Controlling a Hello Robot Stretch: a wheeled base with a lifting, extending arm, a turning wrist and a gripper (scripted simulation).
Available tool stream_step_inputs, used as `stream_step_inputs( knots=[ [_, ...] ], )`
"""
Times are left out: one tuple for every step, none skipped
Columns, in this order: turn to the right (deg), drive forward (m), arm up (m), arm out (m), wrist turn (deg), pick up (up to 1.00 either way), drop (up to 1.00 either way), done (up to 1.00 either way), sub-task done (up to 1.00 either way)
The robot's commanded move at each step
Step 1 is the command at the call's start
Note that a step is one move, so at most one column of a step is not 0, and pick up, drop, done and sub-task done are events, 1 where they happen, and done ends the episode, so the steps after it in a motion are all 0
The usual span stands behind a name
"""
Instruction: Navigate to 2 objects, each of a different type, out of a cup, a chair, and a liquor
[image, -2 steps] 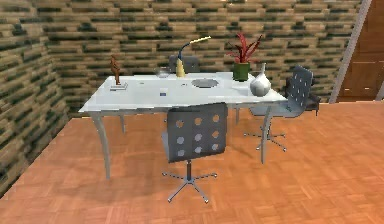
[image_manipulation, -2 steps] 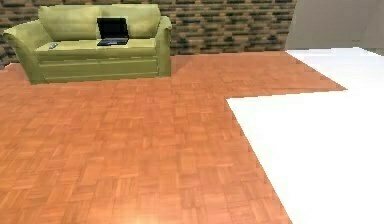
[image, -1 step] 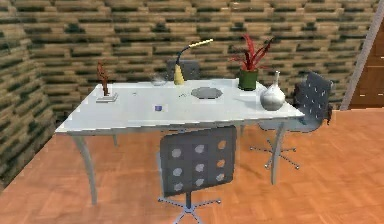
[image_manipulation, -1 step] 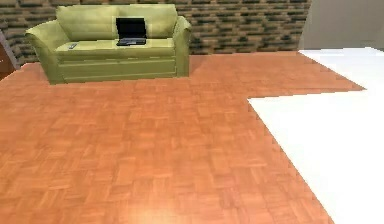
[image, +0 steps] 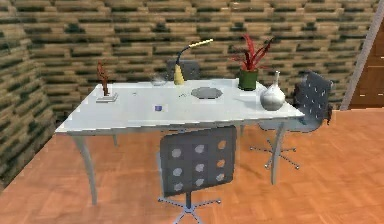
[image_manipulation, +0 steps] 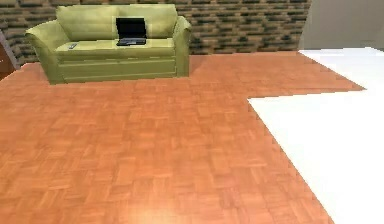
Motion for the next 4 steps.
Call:
stream_step_inputs(
  knots=[
    [45.0, 0.00, 0.00, 0.00, 0.0, 0.00, 0.00, 0.00, 0.00],
    [45.0, 0.00, 0.00, 0.00, 0.0, 0.00, 0.00, 0.00, 0.00],
    [45.0, 0.00, 0.00, 0.00, 0.0, 0.00, 0.00, 0.00, 0.00],
    [36.0, 0.00, 0.00, 0.00, 0.0, 0.00, 0.00, 0.00, 0.00]
  ],
)
